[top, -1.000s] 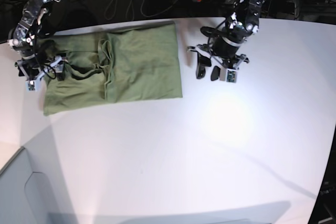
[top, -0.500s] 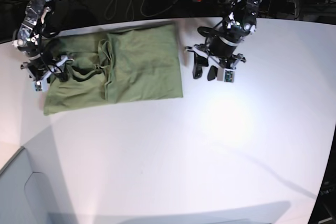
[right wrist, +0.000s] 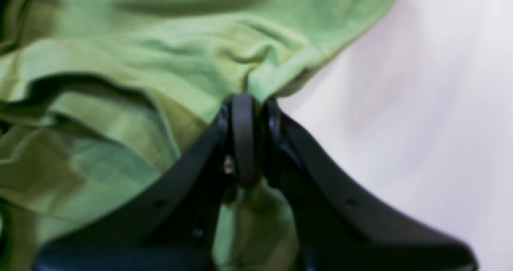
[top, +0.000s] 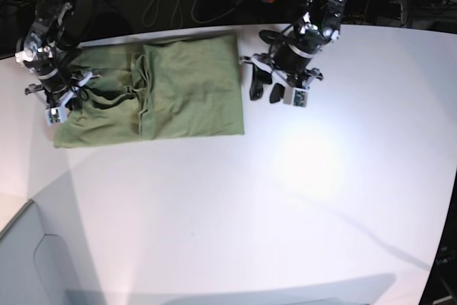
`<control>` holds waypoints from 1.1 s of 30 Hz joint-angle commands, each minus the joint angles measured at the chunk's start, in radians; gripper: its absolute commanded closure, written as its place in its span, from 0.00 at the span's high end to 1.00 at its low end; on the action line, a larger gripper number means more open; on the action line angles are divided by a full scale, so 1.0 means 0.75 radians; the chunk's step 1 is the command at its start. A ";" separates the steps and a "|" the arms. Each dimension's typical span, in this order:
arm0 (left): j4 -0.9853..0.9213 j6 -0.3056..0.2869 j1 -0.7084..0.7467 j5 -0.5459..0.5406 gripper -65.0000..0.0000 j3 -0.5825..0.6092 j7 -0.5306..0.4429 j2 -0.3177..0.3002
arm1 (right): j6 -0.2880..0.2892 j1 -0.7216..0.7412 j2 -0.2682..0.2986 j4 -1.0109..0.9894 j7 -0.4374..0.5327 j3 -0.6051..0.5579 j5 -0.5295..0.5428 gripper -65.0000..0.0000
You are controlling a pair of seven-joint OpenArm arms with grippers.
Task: Fold the T-shirt properly
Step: 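Grasp the folded bundle with the right gripper and lift it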
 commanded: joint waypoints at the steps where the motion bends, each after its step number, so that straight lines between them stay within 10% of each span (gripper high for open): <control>1: 0.018 -0.008 -0.009 -0.003 0.40 -0.006 -0.027 0.007 | 0.017 0.010 0.018 0.056 0.033 -0.017 0.022 0.00; 33: -0.122 -0.008 -0.048 0.005 0.40 0.045 -0.027 0.040 | 0.015 -0.106 0.122 0.531 0.045 -0.838 0.016 0.00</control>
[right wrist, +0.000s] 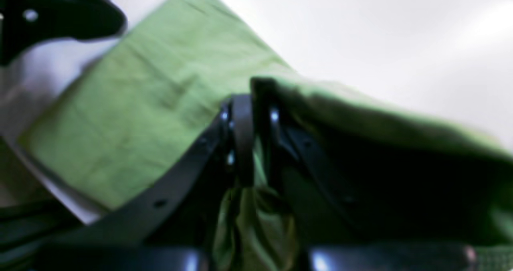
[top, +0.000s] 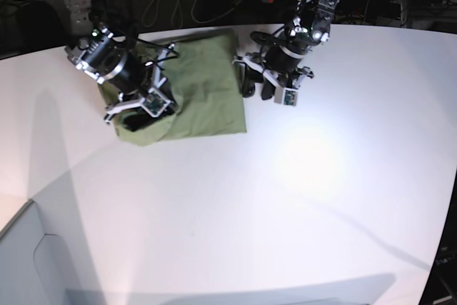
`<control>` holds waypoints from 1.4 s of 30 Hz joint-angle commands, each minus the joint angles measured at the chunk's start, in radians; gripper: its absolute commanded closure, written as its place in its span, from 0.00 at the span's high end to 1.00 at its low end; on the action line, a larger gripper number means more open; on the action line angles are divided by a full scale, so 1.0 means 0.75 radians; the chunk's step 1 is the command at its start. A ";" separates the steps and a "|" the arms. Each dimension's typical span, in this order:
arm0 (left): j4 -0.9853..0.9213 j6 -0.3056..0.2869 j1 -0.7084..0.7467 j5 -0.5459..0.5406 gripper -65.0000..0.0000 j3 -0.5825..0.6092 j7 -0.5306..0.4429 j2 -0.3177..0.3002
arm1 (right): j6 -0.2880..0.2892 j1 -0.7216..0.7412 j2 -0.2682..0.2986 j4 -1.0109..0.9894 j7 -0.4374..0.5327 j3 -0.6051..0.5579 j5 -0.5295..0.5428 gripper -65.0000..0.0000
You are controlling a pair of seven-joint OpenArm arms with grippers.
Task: Fold the T-shirt properly
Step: 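Grasp the folded bundle with the right gripper and lift it, then fold the bundle edge over with the right gripper and release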
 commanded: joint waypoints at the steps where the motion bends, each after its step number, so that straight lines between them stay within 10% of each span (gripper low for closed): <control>1: 0.002 -0.008 -0.003 -0.001 0.40 -0.003 -0.005 -0.001 | 0.016 0.020 0.007 0.018 0.037 -0.021 -0.002 0.00; 9: -0.014 -0.008 -0.003 -0.001 0.40 -0.003 -0.005 -0.009 | 0.016 0.075 -0.003 0.018 0.037 -0.342 -0.329 0.00; 28: -0.002 -0.004 0.009 -0.003 0.40 -0.008 -0.005 -0.013 | 0.016 0.186 -0.066 -0.180 0.037 -0.486 -0.348 0.01; 36: 0.000 -0.006 0.013 -0.008 0.40 -0.010 -0.005 -0.015 | 0.016 0.184 -0.058 -0.180 0.035 -0.475 -0.350 0.47; 42: 0.006 -0.006 0.031 -0.008 0.40 -0.014 -0.005 -0.015 | 0.011 0.167 -0.025 -0.082 0.033 -0.471 -0.350 0.53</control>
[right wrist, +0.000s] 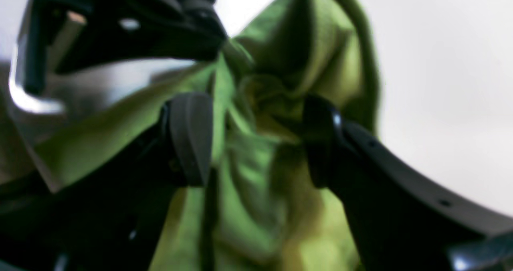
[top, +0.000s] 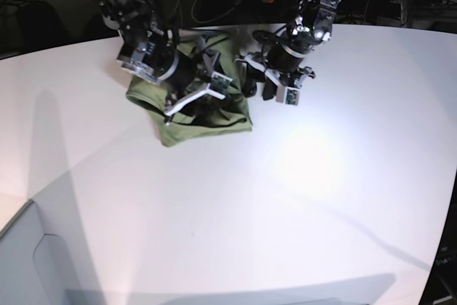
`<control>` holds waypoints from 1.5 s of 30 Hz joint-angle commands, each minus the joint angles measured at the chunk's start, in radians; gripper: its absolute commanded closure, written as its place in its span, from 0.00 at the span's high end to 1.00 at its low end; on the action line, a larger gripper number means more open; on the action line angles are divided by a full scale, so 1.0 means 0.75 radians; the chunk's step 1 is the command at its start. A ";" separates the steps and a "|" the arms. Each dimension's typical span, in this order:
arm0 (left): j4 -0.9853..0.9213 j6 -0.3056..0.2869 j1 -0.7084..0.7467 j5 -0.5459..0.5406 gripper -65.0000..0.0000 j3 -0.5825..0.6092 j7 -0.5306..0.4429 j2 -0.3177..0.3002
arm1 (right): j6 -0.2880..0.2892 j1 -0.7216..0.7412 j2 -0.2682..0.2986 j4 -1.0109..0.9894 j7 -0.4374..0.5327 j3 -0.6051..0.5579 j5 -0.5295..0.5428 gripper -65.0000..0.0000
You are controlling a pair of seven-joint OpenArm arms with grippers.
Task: Fold the T-shirt properly
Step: 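Fold the bundle edge over with the right gripper and release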
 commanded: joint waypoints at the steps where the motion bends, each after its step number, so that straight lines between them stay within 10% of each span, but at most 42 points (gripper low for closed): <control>1: 0.017 0.008 0.016 -0.007 0.40 -0.004 0.024 -0.005 | 0.011 -0.003 0.001 0.061 0.037 0.007 0.018 0.53; 12: 0.172 0.016 0.077 -0.007 0.40 -0.018 0.024 -0.083 | 0.016 -0.067 -0.019 0.159 0.035 0.423 0.024 0.54; 30: 0.203 0.005 0.140 -0.009 0.40 -0.231 0.019 -0.083 | 0.018 -0.151 -0.068 -0.003 0.039 0.439 0.024 0.53; 38: 0.203 0.005 0.151 -0.009 0.40 -0.231 0.017 -0.083 | 0.018 -0.159 -0.068 0.003 0.035 0.439 0.024 0.00; 45: 0.205 0.005 0.151 -0.009 0.40 -0.231 0.015 -0.083 | 0.016 -0.228 -0.068 0.126 0.041 0.435 0.024 0.00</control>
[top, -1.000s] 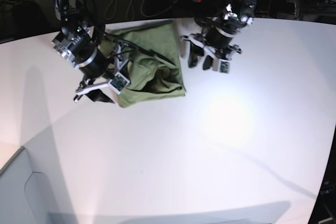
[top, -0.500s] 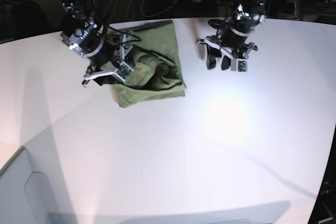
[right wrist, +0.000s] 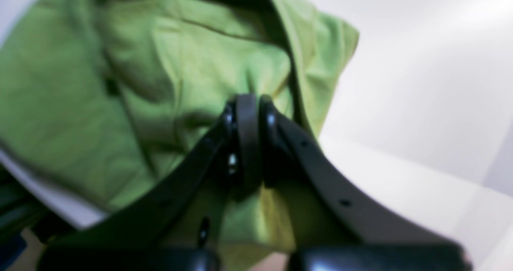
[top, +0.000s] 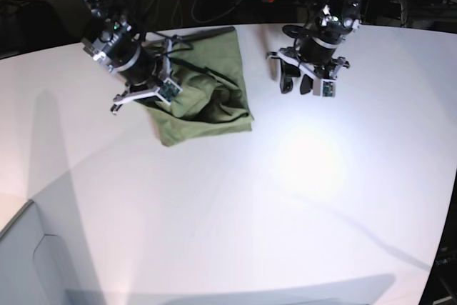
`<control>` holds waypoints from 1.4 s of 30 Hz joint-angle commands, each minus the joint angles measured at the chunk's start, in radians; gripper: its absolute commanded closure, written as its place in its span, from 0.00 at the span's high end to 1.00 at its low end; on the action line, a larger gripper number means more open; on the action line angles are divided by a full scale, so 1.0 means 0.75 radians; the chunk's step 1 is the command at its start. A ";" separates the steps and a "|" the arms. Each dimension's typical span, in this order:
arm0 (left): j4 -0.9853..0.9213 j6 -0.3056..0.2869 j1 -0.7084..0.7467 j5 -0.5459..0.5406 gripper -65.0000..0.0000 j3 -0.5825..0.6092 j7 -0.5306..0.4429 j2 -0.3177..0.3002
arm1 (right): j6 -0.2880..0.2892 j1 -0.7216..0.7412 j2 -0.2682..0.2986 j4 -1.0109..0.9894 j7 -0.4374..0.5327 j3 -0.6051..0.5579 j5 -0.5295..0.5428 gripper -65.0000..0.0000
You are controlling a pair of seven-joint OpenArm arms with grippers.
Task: Fold the T-shirt properly
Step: 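Fold the bundle edge over with the right gripper and release, then move the left gripper down to the bundle's side edge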
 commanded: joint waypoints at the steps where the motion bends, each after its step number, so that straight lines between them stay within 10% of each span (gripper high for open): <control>1: 0.025 -0.009 -0.005 -0.003 0.40 -0.006 -0.030 -0.009 | 0.015 -0.013 0.002 0.058 0.032 0.000 0.015 0.00; 14: 0.025 -0.005 -0.048 -0.003 0.40 -0.006 -0.030 -0.009 | 0.017 -0.179 -0.030 0.183 0.034 -0.117 0.015 0.00; 29: 0.023 -0.007 -0.091 -0.003 0.40 -0.075 -0.030 -0.009 | 0.017 -0.171 0.133 0.175 0.024 -0.338 0.011 0.01; 37: 0.034 -0.009 -0.091 -0.005 0.40 -0.178 -0.022 -0.009 | 0.017 -0.179 0.223 0.187 0.034 -0.375 0.011 0.38; 42: 0.132 -0.009 -0.087 -0.107 0.48 -0.200 -0.020 -0.011 | 0.011 -0.177 0.238 0.216 0.036 -0.381 0.009 0.41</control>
